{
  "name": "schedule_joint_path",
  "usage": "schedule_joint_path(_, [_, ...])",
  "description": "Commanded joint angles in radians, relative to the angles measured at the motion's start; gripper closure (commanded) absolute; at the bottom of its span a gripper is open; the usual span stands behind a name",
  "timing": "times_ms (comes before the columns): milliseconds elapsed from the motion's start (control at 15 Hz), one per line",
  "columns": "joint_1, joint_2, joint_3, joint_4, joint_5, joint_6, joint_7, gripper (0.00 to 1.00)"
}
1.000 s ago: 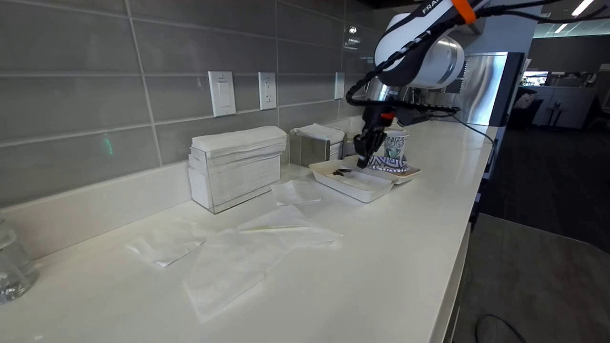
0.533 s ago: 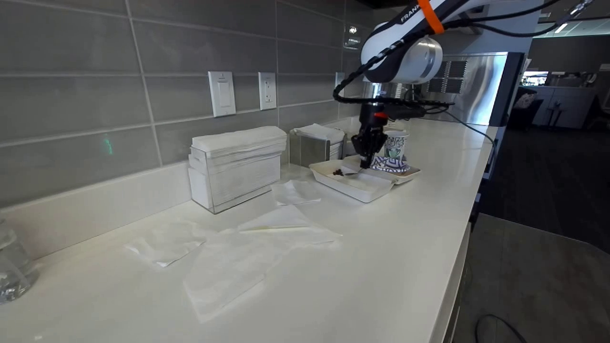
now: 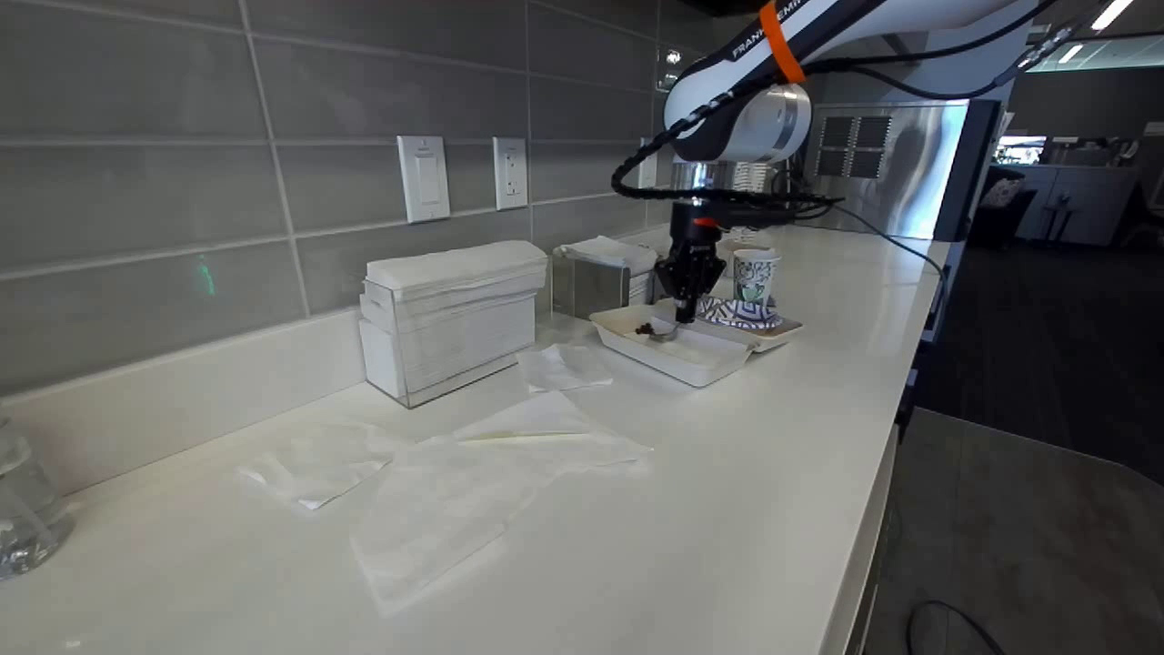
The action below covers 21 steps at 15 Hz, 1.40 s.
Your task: Pick up this phone get some of the objects from the disposable plate and put them in the bowl
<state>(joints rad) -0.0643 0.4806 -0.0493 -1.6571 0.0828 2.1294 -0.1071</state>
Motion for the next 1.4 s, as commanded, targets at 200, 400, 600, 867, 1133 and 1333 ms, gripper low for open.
schedule_joint_path(200, [-0.012, 0.015, 0.009, 0.032, 0.0, -0.039, 0.025, 0.98])
schedule_joint_path(400, [-0.017, 0.023, 0.004, 0.052, -0.001, -0.066, 0.037, 0.98])
schedule_joint_path(600, [-0.028, 0.035, 0.006, 0.082, 0.009, -0.123, 0.043, 0.98])
schedule_joint_path(867, [-0.04, 0.066, 0.007, 0.136, 0.021, -0.18, 0.05, 0.98])
schedule_joint_path(1133, [-0.052, 0.116, 0.013, 0.2, 0.04, -0.212, 0.059, 0.98])
schedule_joint_path(1333, [-0.058, 0.146, 0.018, 0.234, 0.058, -0.208, 0.055, 0.98])
